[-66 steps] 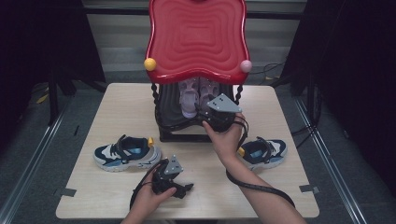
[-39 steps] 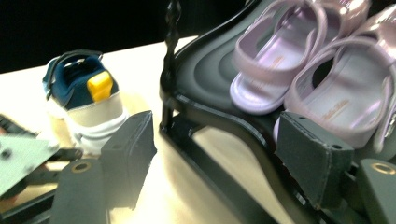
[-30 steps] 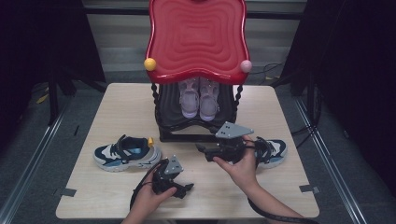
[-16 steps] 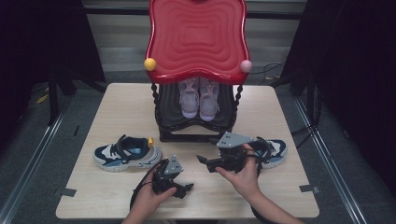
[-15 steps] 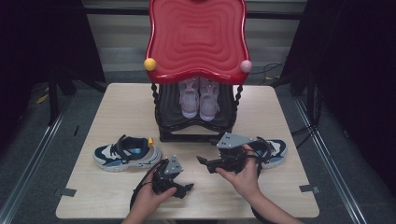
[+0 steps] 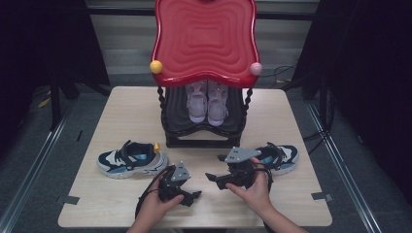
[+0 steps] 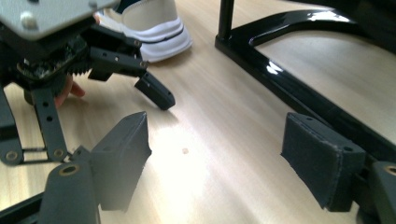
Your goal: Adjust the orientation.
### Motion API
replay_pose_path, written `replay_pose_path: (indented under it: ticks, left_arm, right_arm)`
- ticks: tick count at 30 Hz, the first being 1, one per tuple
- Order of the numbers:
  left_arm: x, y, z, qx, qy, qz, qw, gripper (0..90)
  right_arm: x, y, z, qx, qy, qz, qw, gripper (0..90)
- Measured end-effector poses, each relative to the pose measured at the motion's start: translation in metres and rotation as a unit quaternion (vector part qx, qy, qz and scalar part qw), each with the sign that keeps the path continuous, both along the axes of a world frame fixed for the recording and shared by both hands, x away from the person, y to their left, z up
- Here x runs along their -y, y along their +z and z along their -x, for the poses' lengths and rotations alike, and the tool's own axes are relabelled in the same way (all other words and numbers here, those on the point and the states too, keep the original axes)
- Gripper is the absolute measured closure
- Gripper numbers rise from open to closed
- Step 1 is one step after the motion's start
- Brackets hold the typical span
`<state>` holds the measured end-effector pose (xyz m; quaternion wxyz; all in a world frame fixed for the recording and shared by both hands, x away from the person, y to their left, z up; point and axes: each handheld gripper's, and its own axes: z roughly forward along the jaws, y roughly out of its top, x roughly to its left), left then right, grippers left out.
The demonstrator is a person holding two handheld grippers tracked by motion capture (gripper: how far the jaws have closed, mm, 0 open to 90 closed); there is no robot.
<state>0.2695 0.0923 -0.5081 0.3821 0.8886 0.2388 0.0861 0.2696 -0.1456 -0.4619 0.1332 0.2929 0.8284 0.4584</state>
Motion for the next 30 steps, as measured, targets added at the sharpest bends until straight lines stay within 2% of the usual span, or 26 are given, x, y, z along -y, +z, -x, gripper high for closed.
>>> replay_pose_path:
  ticks: [6, 19, 24, 30]
  left_arm:
    - [0.000, 0.000, 0.000, 0.000, 0.000, 0.000, 1.0000, 13.1]
    - [0.000, 0.000, 0.000, 0.000, 0.000, 0.000, 1.0000, 13.1]
    - [0.000, 0.000, 0.000, 0.000, 0.000, 0.000, 1.0000, 13.2]
    - [0.000, 0.000, 0.000, -0.001, -0.001, 0.001, 1.0000, 13.1]
  right_arm:
    - [0.001, -0.007, 0.003, -0.018, 0.013, 0.009, 0.9997, 21.3]
    - [0.017, -0.017, 0.010, -0.038, 0.034, 0.021, 0.9984, 17.0]
    - [0.023, -0.020, 0.015, -0.039, 0.055, 0.041, 0.9968, 14.9]
    - [0.030, -0.027, 0.017, -0.049, 0.066, 0.052, 0.9953, 15.0]
